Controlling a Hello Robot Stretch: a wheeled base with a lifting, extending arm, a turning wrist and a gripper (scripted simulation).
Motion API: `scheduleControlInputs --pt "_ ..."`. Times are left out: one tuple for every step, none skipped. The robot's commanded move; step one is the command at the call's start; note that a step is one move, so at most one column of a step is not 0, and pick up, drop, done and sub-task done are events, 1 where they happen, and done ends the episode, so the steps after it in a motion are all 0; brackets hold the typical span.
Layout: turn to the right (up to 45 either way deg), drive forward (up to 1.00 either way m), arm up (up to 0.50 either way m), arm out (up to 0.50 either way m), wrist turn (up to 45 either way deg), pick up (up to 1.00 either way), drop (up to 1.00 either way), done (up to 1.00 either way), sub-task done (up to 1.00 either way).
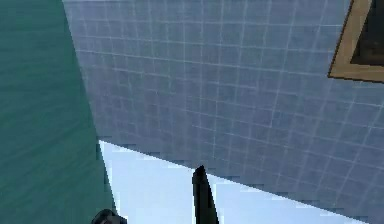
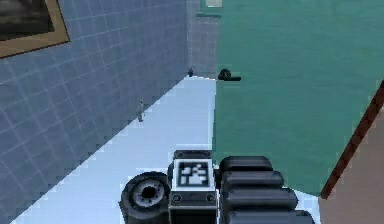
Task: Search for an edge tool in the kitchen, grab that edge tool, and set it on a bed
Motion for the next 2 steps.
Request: scheduleControlInputs --pt "45.0 0.00 0.00 0.00 0.0 0.00 0.00 0.00 0.00" --pt "45.0 0.00 0.00 0.00 0.0 0.00 0.00 0.00 0.00"
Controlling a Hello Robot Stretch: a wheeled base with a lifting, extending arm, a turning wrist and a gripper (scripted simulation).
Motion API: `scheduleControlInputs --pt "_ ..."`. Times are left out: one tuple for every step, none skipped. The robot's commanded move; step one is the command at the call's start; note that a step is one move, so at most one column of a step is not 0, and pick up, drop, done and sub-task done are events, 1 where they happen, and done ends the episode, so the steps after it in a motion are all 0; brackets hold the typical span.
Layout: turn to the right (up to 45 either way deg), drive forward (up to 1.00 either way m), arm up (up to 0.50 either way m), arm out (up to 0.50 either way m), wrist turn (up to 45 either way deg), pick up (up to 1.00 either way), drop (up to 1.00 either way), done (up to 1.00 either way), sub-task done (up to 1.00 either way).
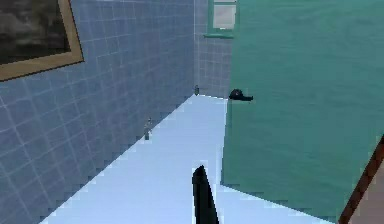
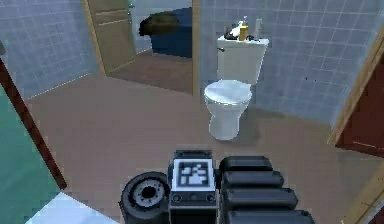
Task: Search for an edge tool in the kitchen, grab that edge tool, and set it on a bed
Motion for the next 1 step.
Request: scheduleControlInputs --pt "30.0 0.00 0.00 0.00 0.0 0.00 0.00 0.00 0.00"
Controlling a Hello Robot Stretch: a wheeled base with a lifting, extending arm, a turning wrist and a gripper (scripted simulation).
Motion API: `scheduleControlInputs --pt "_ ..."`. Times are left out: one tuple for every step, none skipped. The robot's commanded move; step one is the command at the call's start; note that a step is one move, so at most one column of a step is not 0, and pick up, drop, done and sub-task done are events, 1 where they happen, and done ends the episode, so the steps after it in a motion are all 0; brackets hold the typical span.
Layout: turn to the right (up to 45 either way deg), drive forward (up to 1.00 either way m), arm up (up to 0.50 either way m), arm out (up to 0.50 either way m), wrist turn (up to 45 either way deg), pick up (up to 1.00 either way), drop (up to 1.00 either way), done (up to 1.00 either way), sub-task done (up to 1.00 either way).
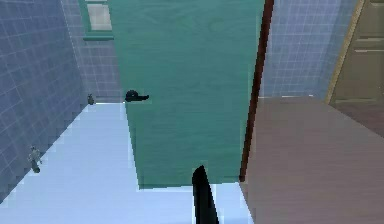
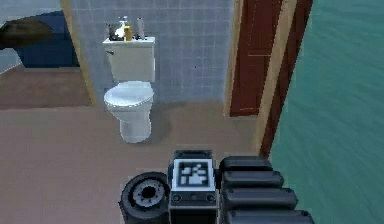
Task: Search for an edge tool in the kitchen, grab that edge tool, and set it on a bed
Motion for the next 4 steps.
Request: scheduleControlInputs --pt "0.0 0.10 0.00 0.00 0.0 0.00 0.00 0.00 0.00" --pt "-45.0 0.00 0.00 0.00 0.0 0.00 0.00 0.00 0.00" --pt "-39.0 0.00 0.00 0.00 0.0 0.00 0.00 0.00 0.00" --pt "0.0 0.55 0.00 0.00 0.0 0.00 0.00 0.00 0.00"
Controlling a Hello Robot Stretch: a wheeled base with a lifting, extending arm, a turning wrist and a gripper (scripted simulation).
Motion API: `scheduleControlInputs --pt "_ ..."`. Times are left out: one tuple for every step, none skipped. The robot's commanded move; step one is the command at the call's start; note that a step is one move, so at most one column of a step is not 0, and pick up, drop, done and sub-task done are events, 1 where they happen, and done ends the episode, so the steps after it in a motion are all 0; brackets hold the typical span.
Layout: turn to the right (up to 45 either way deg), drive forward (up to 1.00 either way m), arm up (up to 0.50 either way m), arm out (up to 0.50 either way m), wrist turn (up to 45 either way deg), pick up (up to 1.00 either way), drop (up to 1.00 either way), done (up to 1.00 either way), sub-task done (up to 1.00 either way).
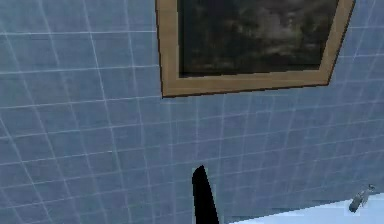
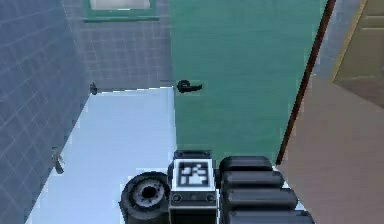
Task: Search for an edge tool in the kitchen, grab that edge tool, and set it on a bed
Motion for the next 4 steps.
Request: scheduleControlInputs --pt "-45.0 0.00 0.00 0.00 0.0 0.00 0.00 0.00 0.00" --pt "-27.0 0.00 0.00 0.00 0.0 0.00 0.00 0.00 0.00" --pt "0.0 0.40 0.00 0.00 0.0 0.00 0.00 0.00 0.00" --pt "-45.0 0.00 0.00 0.00 0.0 0.00 0.00 0.00 0.00"
